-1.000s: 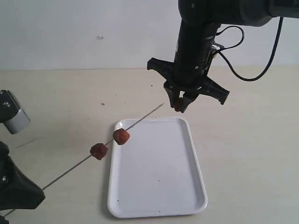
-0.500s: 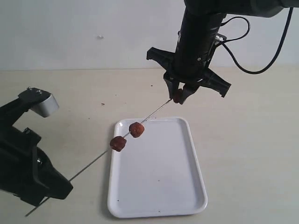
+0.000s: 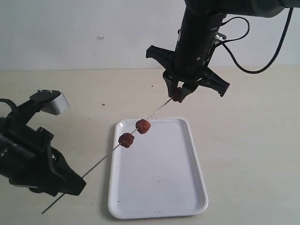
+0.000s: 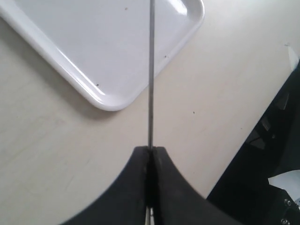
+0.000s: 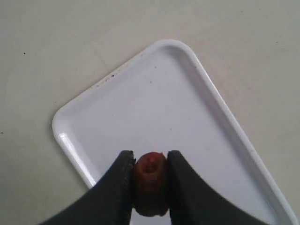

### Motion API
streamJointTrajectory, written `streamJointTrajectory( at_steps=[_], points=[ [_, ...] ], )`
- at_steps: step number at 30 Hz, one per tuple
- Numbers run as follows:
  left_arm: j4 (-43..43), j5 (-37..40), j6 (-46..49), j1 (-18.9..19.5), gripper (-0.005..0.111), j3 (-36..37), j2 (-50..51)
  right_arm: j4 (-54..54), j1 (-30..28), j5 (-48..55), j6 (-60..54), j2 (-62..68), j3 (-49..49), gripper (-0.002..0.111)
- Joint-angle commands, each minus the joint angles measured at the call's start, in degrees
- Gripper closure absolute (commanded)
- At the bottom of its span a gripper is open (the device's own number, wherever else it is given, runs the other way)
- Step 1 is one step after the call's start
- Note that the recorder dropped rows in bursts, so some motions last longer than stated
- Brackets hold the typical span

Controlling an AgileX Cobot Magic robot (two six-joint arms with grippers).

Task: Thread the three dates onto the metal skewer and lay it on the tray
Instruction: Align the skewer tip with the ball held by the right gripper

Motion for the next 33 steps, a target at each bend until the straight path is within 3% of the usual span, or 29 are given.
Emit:
streamJointTrajectory(
  at_steps=[1, 33],
  points=[
    [-1.86, -1.09, 0.81, -0.26, 0.107, -0.4, 0.05, -0.31, -0.3, -0.4, -0.54, -0.64, -0.36, 0.084],
    [-1.26, -0.7, 0.47, -0.26, 0.107, -0.4, 0.05, -0.31, -0.3, -1.68, -0.42, -1.55, -0.36, 0.084]
  ],
)
